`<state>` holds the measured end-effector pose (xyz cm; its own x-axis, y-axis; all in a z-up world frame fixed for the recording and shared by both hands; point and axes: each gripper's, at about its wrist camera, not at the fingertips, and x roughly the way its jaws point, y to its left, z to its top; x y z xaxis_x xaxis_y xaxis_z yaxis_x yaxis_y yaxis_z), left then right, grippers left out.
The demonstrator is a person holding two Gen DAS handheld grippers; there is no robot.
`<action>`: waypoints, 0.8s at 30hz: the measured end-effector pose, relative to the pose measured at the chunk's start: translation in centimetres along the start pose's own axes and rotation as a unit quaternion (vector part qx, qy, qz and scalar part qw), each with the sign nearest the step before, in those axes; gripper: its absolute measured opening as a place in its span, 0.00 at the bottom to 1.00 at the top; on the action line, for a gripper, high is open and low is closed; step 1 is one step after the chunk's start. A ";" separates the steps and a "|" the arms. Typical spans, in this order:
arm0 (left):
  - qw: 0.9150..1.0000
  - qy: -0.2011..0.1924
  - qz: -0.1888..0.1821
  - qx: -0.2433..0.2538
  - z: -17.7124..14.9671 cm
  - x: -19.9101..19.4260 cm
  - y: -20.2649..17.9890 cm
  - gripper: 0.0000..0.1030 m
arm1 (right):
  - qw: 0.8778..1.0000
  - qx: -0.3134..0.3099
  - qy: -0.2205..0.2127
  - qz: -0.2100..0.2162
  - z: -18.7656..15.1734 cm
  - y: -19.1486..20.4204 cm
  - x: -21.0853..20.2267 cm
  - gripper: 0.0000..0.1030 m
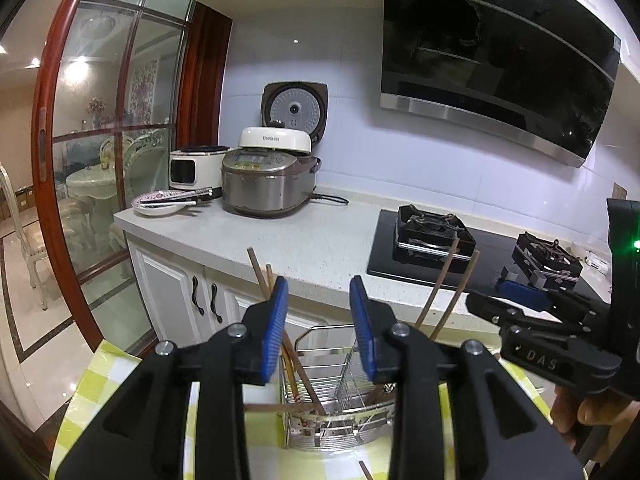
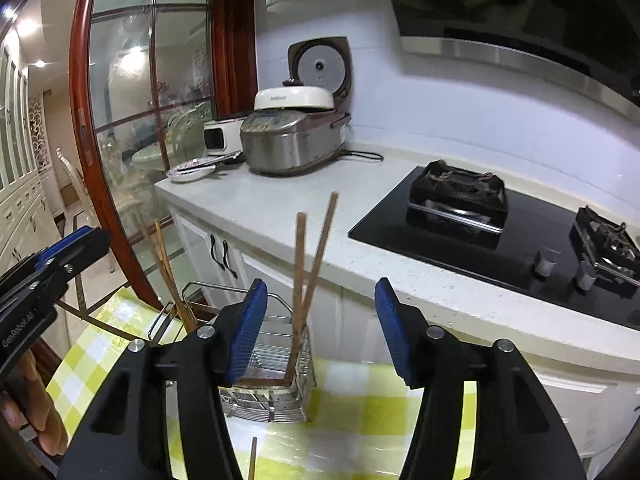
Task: Organize utensils
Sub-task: 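Move both open tools back down over the white spoons on the tablecloth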
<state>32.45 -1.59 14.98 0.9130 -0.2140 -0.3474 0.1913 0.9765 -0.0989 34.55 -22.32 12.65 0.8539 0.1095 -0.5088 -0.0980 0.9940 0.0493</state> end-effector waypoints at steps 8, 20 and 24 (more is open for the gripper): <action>1.000 -0.014 0.001 -0.009 -1.1 -4.8 0.5 0.34 | 0.999 0.035 0.004 -0.019 -3.6 -2.7 -3.1 0.61; 0.998 0.055 -0.001 -0.026 -9.0 -8.9 1.2 0.36 | 0.995 0.055 0.082 -0.018 -15.9 -2.7 -5.2 0.64; 0.994 0.098 -0.007 -0.040 -12.4 -8.8 1.5 0.36 | 0.991 0.064 0.113 -0.011 -19.8 -2.0 -5.7 0.65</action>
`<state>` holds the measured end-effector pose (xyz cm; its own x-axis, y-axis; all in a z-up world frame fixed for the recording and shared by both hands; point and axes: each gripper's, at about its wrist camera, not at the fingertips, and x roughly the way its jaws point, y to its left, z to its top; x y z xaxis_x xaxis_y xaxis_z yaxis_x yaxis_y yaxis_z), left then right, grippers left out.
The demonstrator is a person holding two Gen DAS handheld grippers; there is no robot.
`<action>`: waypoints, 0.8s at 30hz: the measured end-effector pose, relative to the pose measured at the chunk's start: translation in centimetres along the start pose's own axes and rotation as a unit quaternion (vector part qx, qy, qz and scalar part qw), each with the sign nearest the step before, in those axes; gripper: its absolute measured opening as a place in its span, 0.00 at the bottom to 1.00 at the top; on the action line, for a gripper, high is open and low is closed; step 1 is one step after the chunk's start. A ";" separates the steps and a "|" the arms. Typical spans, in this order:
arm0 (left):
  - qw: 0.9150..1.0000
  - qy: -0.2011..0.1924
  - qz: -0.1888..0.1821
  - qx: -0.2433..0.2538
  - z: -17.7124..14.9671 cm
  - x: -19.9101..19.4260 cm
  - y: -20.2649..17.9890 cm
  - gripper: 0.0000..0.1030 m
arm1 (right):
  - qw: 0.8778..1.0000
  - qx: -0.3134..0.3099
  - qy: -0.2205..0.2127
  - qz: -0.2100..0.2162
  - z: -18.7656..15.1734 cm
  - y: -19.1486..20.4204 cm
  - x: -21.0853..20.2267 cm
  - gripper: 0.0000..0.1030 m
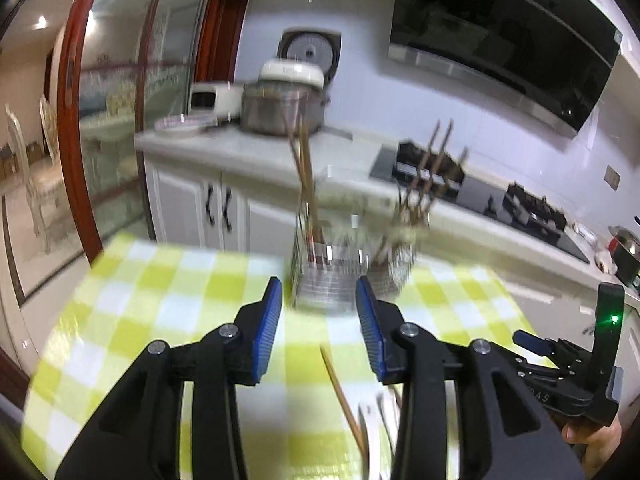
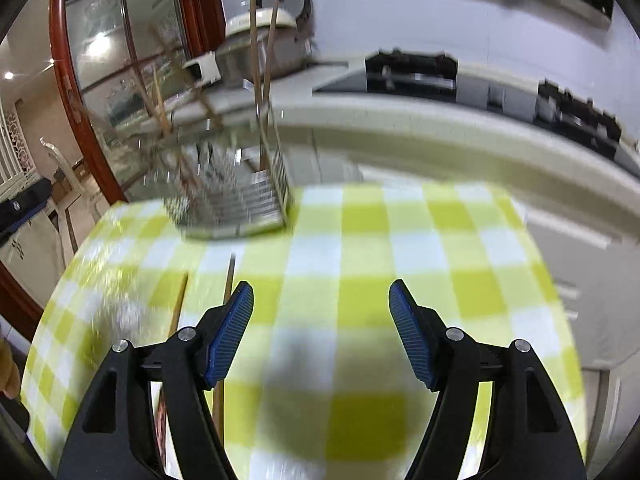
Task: Organize utensils
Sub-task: 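Move both open tools back down over the white spoons on the tablecloth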
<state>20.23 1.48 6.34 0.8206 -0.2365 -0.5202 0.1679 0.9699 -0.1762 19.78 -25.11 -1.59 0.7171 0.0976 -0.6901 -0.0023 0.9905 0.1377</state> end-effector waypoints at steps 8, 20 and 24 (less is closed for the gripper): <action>0.994 0.105 -0.033 0.006 -6.3 2.3 -0.2 0.36 | 0.999 -0.013 0.038 0.005 -4.6 1.0 0.4 0.66; 0.976 0.204 -0.054 0.057 -9.2 7.0 -3.3 0.25 | 0.998 -0.021 0.052 0.003 -5.7 1.0 0.7 0.69; 0.972 0.221 -0.050 0.070 -9.7 8.2 -4.2 0.25 | 0.998 -0.027 0.052 0.005 -5.8 1.2 0.7 0.69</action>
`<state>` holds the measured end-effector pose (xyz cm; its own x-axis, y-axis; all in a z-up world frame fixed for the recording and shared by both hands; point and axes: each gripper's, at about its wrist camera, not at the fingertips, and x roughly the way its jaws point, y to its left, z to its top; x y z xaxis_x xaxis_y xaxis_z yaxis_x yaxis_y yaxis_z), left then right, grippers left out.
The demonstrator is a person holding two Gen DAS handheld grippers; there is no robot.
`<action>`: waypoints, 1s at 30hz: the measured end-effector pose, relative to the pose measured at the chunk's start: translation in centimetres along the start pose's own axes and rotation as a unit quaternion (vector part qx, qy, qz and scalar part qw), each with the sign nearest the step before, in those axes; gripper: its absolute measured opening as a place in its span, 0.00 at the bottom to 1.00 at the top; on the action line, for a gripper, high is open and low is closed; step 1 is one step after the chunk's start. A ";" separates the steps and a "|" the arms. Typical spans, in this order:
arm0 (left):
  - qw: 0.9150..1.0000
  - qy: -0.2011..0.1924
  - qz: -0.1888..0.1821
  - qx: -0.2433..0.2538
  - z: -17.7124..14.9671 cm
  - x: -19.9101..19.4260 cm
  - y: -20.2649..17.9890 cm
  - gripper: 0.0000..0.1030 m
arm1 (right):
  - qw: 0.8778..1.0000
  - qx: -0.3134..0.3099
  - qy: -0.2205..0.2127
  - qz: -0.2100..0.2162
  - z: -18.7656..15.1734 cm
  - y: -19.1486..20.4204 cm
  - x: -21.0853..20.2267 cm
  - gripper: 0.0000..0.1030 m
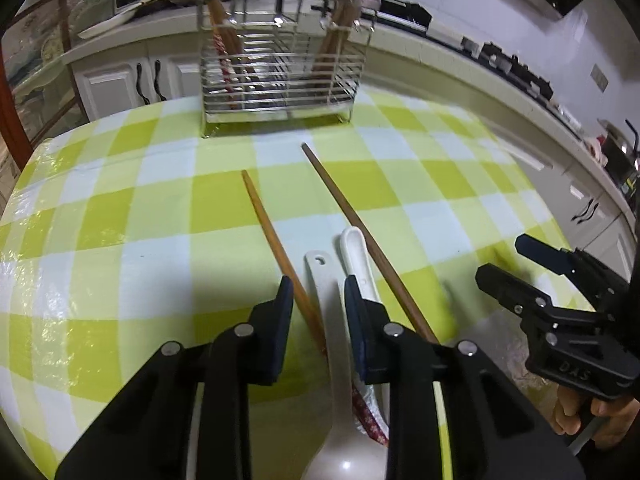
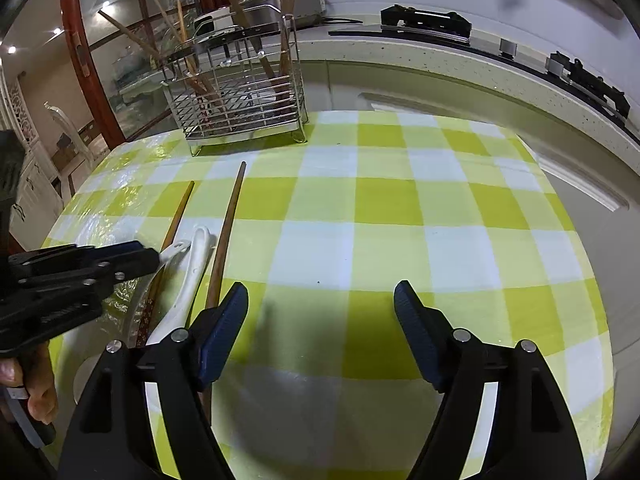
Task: Organize utensils
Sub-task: 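Move both open tools back down over the white spoons on the tablecloth, then grasp a white spoon handle with the left tool while the right tool grasps the other spoon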
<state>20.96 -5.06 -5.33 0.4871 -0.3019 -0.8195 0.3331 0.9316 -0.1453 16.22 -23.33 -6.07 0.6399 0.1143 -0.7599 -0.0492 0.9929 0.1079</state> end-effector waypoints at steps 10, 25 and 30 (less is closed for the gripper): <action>1.000 0.010 0.017 0.011 0.3 1.1 -0.2 0.15 | 1.000 -0.009 0.004 0.008 0.0 0.6 0.3 0.69; 0.999 -0.017 0.022 -0.036 -0.8 -1.3 3.6 0.12 | 0.998 -0.041 0.010 0.039 1.2 5.3 0.6 0.65; 0.998 -0.026 0.025 -0.057 -1.3 -2.0 5.5 0.12 | 0.997 -0.041 0.030 0.054 1.5 7.0 1.8 0.53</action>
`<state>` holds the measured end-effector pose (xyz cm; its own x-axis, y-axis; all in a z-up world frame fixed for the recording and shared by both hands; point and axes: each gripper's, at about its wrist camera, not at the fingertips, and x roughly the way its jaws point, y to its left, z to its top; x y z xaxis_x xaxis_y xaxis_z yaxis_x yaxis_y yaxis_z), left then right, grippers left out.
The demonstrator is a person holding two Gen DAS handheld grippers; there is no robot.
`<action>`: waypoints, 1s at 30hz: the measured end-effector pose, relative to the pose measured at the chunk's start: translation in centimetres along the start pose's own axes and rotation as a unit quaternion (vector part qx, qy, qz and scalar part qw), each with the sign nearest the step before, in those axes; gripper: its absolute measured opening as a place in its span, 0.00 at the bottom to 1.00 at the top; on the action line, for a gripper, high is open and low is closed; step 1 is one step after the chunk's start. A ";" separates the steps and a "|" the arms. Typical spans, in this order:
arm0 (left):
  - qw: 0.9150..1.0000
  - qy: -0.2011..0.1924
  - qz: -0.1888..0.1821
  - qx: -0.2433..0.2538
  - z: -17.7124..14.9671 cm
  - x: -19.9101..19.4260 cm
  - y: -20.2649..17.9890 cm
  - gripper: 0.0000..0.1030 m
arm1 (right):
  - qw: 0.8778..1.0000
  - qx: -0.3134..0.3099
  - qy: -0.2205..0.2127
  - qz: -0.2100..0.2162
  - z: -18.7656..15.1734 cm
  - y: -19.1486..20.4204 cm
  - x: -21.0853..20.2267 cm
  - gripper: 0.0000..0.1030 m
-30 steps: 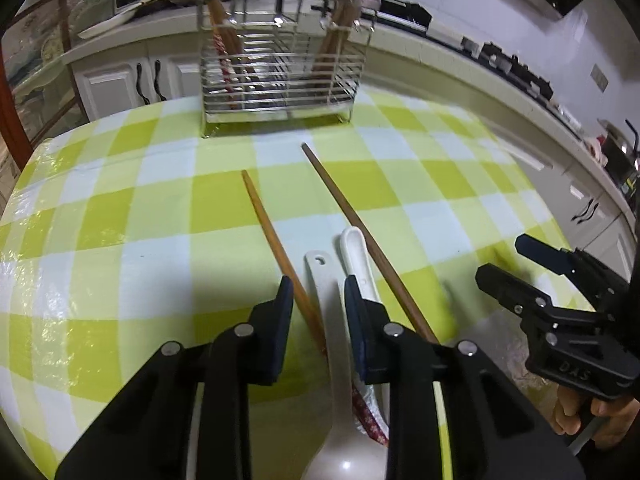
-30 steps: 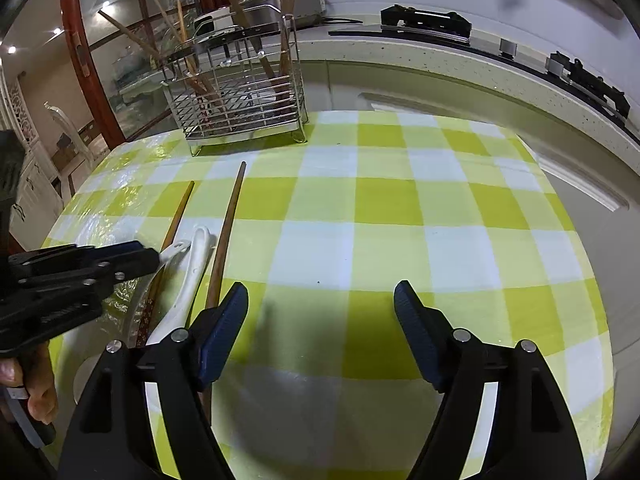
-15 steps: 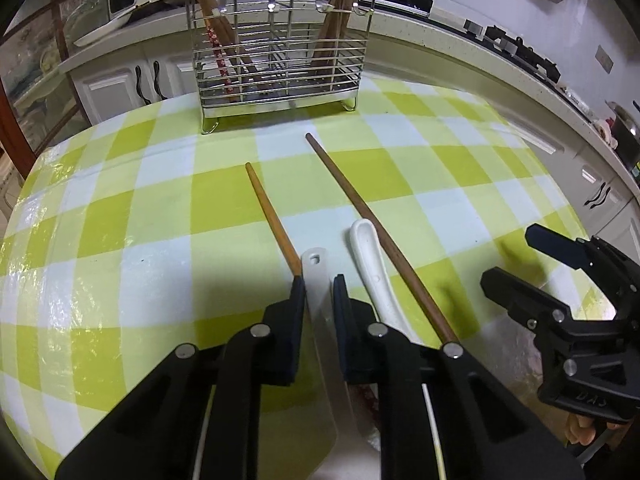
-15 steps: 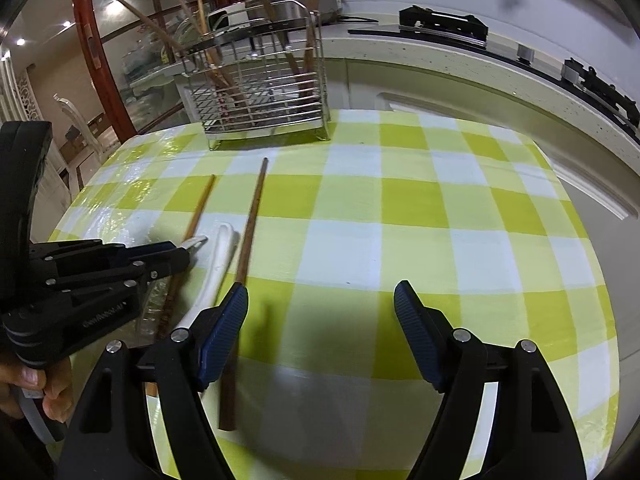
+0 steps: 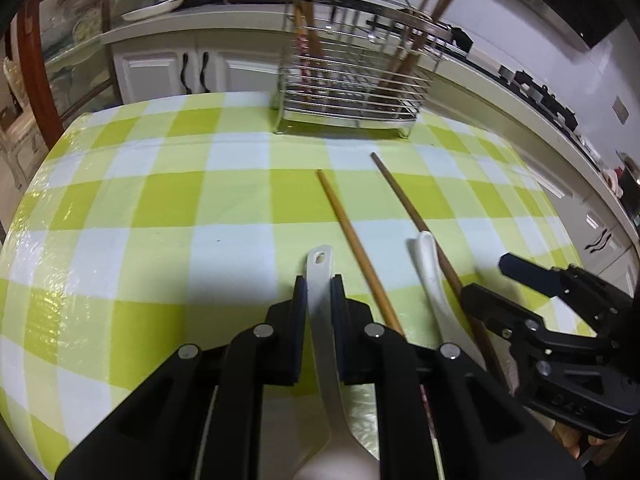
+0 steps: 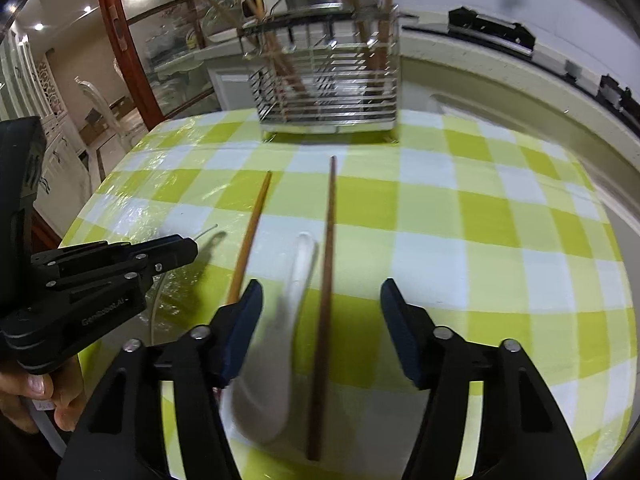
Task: Organize utensils
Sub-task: 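Grasp a white spoon handle with the left tool while the right tool grasps the other spoon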
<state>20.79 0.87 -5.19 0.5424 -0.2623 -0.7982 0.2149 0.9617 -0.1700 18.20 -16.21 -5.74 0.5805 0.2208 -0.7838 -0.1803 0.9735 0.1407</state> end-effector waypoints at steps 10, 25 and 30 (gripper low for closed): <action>1.000 -0.004 -0.006 -0.020 -0.6 -0.1 2.1 0.12 | 0.999 0.007 0.028 0.033 0.2 1.2 2.0 0.29; 0.999 -0.009 0.031 -0.015 -0.6 0.1 2.7 0.12 | 0.998 -0.036 0.027 -0.035 1.3 2.7 4.3 0.29; 0.999 0.003 0.043 -0.008 -0.6 0.6 2.6 0.13 | 0.998 -0.044 0.021 -0.042 1.6 2.9 4.7 0.20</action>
<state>21.13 3.28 -6.44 0.5540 -0.1790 -0.8130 0.1557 0.9817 -0.1101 21.65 -12.29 -8.05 0.5625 0.1342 -0.8158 -0.2021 0.9791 0.0217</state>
